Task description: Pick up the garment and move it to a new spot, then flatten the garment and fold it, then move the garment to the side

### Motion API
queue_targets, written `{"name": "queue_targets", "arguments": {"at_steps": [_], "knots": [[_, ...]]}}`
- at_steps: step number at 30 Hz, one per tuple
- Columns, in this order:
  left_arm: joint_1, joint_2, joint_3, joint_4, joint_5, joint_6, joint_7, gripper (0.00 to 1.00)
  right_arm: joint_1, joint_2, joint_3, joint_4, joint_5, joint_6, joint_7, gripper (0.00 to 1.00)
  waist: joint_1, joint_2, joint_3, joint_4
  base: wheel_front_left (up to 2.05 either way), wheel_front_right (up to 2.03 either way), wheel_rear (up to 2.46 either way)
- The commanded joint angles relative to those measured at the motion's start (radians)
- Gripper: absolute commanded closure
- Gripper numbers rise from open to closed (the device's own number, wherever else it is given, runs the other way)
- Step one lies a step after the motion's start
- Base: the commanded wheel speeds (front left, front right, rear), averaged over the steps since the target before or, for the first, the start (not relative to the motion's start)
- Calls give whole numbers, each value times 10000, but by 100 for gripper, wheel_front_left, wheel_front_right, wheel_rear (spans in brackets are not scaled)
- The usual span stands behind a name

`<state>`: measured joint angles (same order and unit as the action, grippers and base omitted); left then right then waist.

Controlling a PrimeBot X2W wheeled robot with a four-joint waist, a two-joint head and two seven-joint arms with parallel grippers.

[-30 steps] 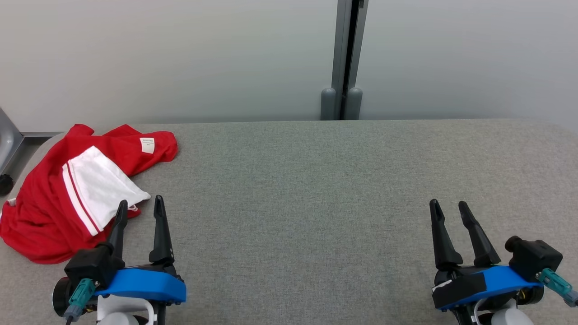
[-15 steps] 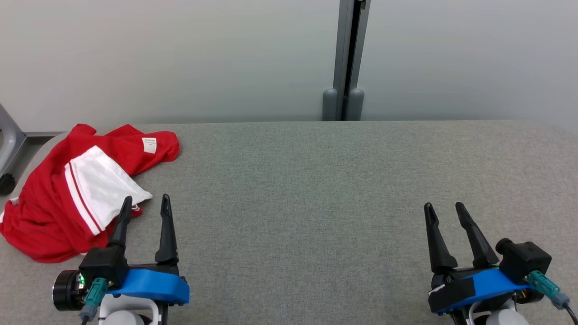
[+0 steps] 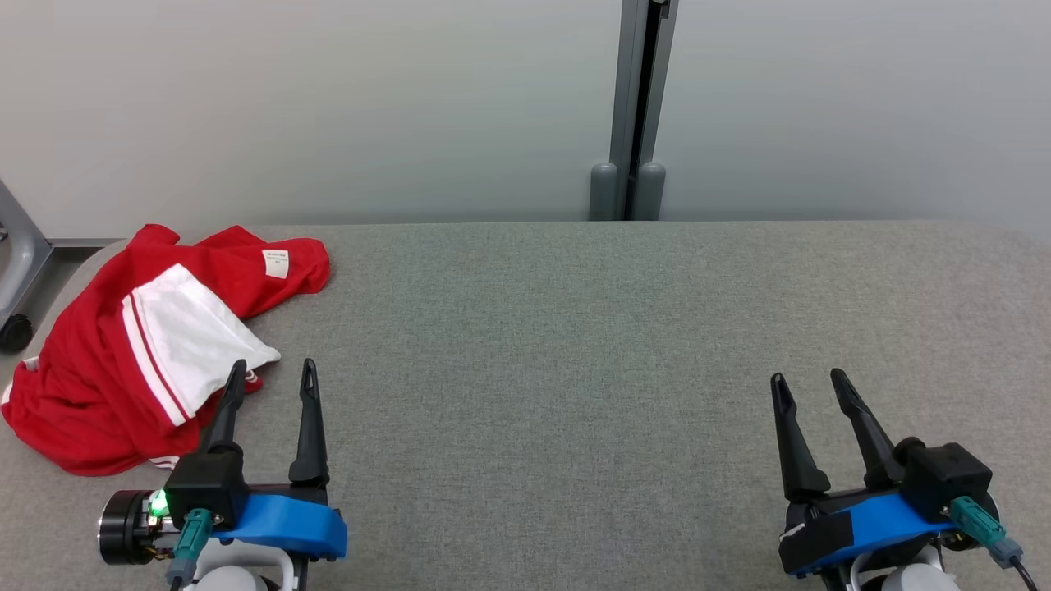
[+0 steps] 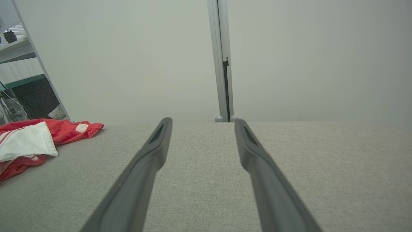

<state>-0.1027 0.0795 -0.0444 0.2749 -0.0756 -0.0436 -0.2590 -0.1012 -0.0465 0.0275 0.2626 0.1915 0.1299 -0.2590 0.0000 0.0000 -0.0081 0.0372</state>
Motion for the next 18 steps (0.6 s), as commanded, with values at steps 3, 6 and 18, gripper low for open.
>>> {"name": "queue_targets", "arguments": {"at_steps": [3,6,18], "knots": [[-114,1,63,76,75,4,-79,0,-155,-69,-42,68,-101,10,-80,0,0,0,4,3,0,0,0],[-145,1,133,169,-47,-46,-79,0,-142,-67,-71,97,-78,10,-79,0,0,0,11,-8,0,0,0],[-185,-36,210,284,-204,-52,-79,0,-156,-67,-160,199,-30,10,-79,0,0,0,27,-21,0,0,0]]}}
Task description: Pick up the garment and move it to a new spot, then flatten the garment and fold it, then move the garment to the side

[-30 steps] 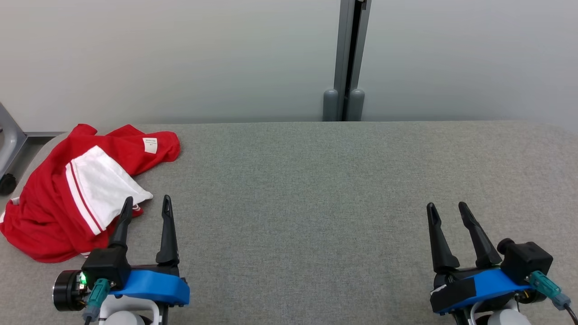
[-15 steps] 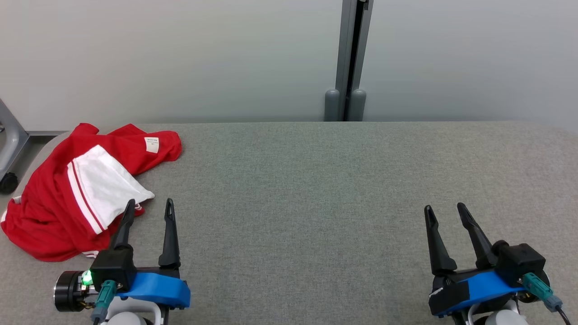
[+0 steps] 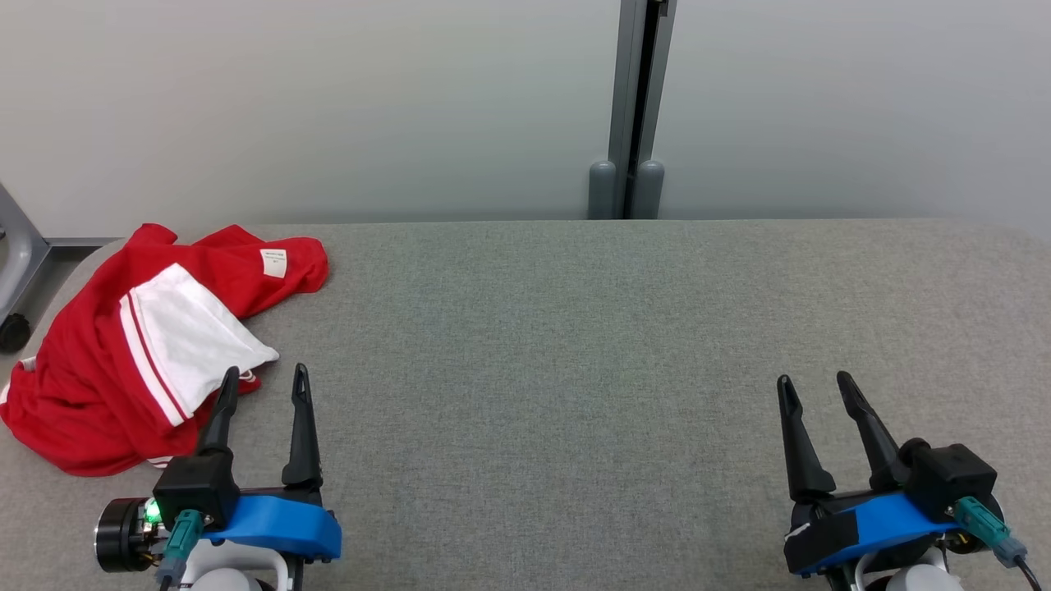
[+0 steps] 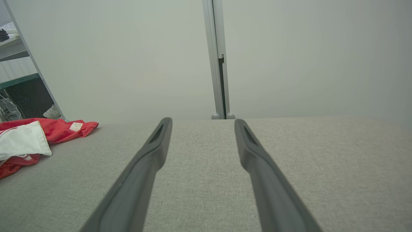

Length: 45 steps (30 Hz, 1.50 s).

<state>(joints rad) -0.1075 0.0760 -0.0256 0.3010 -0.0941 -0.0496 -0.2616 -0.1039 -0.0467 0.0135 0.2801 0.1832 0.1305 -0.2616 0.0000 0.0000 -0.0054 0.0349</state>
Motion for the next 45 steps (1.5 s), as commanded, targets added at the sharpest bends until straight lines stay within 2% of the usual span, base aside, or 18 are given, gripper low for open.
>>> {"name": "queue_targets", "arguments": {"at_steps": [1,11,16,38,45], "knots": [[-139,-3,24,34,-14,7,-52,0,-126,-65,-26,27,54,4,-52,0,0,0,2,7,0,0,0],[-170,51,79,89,-32,60,-52,0,-110,-64,-21,71,96,4,-52,0,0,0,22,162,0,0,0],[-235,121,182,121,-47,55,-52,0,-71,-62,24,61,129,4,-48,0,0,0,39,469,0,0,0],[-238,353,526,69,-131,301,-49,0,-158,-62,41,70,-56,4,-46,0,0,0,279,3721,0,0,0],[-217,387,677,-3,-222,323,-51,0,-286,-63,38,113,-135,4,-46,0,0,0,463,4452,0,0,0]]}}
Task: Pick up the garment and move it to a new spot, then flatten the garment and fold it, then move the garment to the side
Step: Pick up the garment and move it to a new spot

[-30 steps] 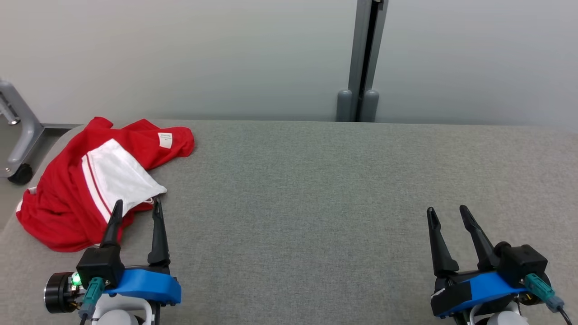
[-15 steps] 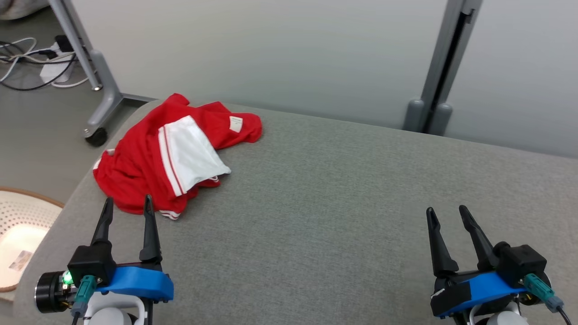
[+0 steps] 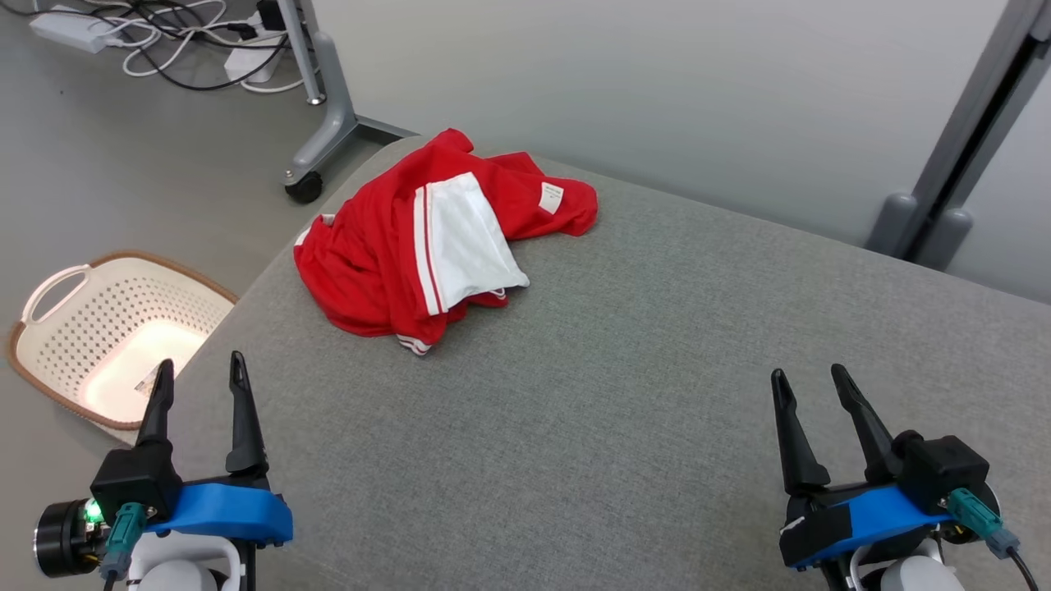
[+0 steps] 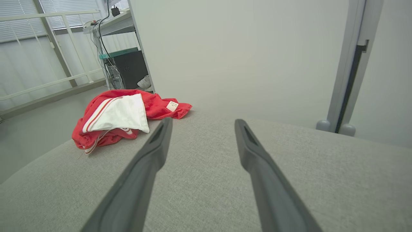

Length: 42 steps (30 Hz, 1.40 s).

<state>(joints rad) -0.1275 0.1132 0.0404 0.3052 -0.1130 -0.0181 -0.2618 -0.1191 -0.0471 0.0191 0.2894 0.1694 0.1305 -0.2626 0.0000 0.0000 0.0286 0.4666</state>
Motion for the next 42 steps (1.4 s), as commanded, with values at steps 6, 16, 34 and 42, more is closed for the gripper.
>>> {"name": "queue_targets", "arguments": {"at_steps": [6,16,34,42], "knots": [[91,13,219,-127,-113,95,-49,0,-253,-59,117,87,-70,4,-35,0,0,0,238,158,0,0,0],[-1157,338,592,-200,-362,-82,-49,0,-640,-59,29,-25,-364,3,-35,0,0,0,876,-886,0,0,0],[-5616,2778,1516,2481,-1350,-819,625,0,-1712,-53,-705,-1564,-1569,4,106,0,0,0,3833,-3644,0,0,0],[-6417,3097,1374,5154,-1538,-799,1609,0,-1741,-51,-876,-1969,-1553,3,80,0,0,0,4433,-4047,0,0,0]]}}
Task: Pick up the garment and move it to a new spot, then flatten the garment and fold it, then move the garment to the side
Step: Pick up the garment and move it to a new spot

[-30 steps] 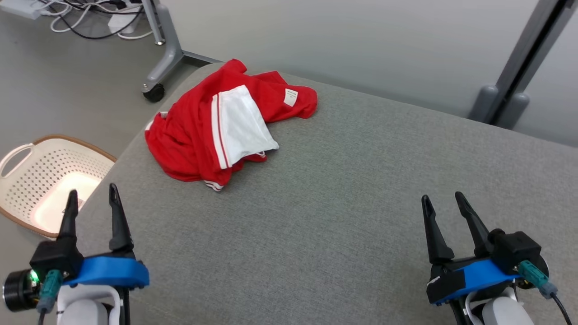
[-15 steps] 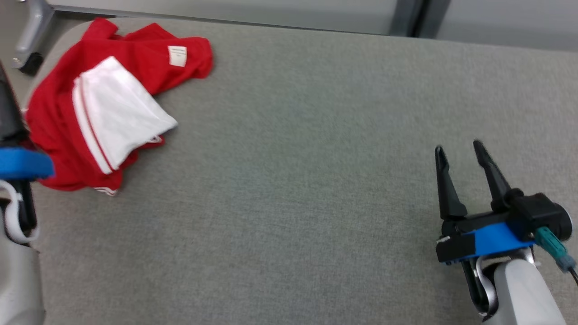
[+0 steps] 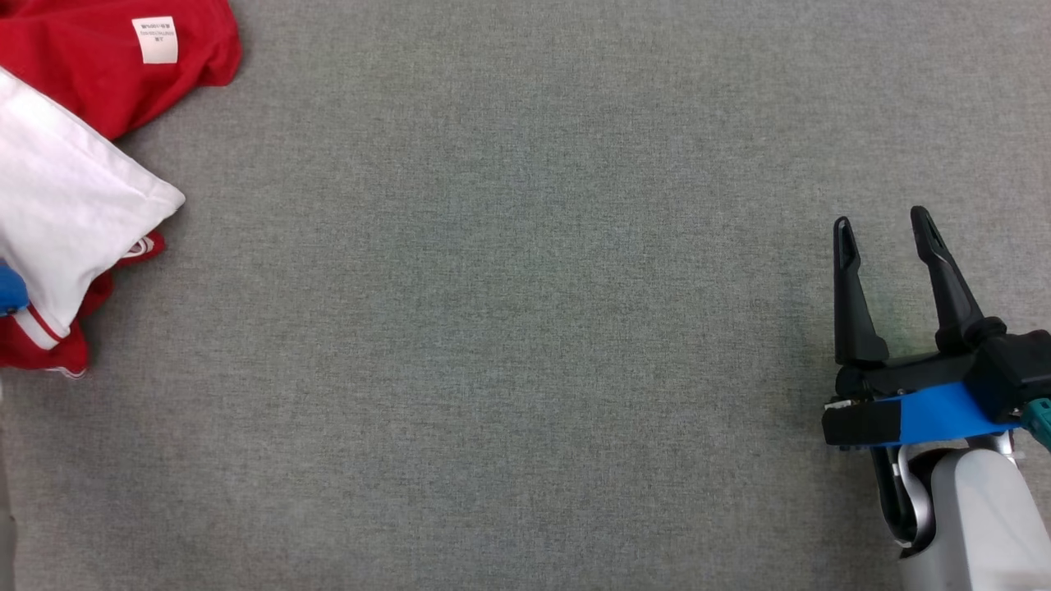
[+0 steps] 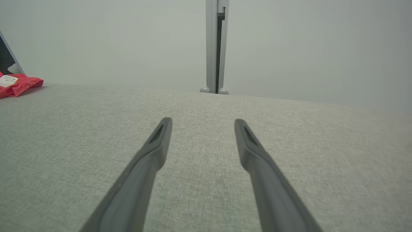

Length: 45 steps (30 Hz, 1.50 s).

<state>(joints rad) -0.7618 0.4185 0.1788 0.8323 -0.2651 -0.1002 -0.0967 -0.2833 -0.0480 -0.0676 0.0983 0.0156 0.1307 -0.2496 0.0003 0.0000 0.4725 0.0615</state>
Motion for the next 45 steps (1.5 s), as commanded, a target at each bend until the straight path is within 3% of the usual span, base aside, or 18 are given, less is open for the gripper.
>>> {"name": "queue_targets", "arguments": {"at_steps": [1,8,9,10,11,21,31,45], "knots": [[-159,31,6,89,-74,32,-5,0,-71,-42,-22,-60,-25,1,-61,0,-3,0,-2,2,0,0,0],[-337,-171,-221,1462,-425,-143,1426,0,-54,-42,27,2,-82,1,-80,0,-3,0,-200,81,0,0,0],[-338,-188,-268,1578,-449,-167,1578,13,-62,-42,54,8,-87,1,-83,0,-3,0,-240,85,0,0,0],[-342,-193,-308,1657,-495,-184,1676,69,-66,-42,88,23,-86,1,-85,0,-3,0,-290,85,0,0,0],[-352,-203,-349,1725,-538,-207,1779,100,-62,-42,116,27,-77,1,-87,0,-3,0,-333,80,0,0,0],[-623,165,-697,1022,-334,-222,723,100,180,-42,273,422,333,1,-134,0,-3,0,-1290,-174,0,0,0],[-1158,384,-1391,-1769,22,-263,-39,100,434,-43,432,657,943,1,-166,0,-3,0,-2227,-907,0,0,0],[-2001,-632,-3294,-6548,-108,-314,1074,100,244,-42,835,519,1908,1,-164,0,-3,0,-2328,-2908,0,0,0]]}}
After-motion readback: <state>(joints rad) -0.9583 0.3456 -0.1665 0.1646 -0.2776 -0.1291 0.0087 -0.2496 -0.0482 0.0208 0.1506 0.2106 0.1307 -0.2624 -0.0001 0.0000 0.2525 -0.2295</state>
